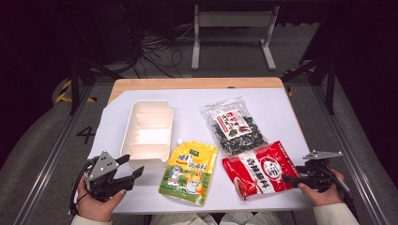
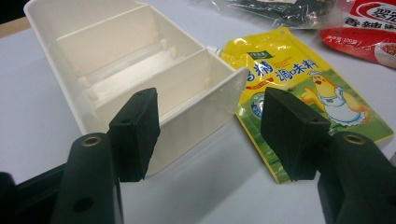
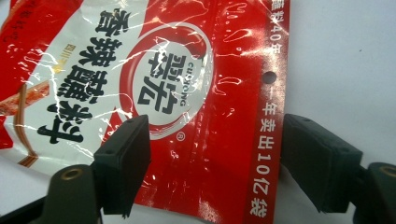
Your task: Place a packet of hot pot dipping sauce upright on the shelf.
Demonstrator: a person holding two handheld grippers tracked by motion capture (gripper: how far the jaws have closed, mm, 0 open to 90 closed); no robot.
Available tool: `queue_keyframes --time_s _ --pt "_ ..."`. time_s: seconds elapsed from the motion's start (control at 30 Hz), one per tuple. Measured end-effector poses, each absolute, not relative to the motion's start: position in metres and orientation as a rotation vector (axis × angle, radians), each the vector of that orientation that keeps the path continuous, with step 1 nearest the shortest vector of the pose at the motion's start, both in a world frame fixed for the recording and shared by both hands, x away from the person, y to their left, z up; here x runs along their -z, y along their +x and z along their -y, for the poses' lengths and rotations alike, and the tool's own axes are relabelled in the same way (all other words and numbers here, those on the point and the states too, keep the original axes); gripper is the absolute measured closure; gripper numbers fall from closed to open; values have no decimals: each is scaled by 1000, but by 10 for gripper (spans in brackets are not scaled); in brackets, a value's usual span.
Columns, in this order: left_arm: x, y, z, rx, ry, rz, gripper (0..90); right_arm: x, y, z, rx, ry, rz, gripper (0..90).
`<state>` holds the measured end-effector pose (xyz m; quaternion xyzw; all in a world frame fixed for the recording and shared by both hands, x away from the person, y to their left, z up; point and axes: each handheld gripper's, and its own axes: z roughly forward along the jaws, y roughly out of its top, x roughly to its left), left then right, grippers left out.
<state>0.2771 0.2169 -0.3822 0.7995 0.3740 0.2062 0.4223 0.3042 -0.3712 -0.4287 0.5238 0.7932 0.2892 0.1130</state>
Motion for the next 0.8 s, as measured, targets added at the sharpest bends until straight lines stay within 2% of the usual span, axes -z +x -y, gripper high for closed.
queue_keyframes --time_s 0.5,0.6,0.7,0.8 --pt "384 279 -215 -503 2009 -939 375 437 303 350 -646 1458 -2341 184" --pt "384 280 -214 -500 2011 -933 376 437 303 346 -625 1464 -2336 213" --pt "384 281 -213 -499 2014 -928 376 436 302 345 -633 1459 -2351 290" --pt "383 281 -211 -495 2019 -922 376 434 300 340 -628 1440 -2367 417"
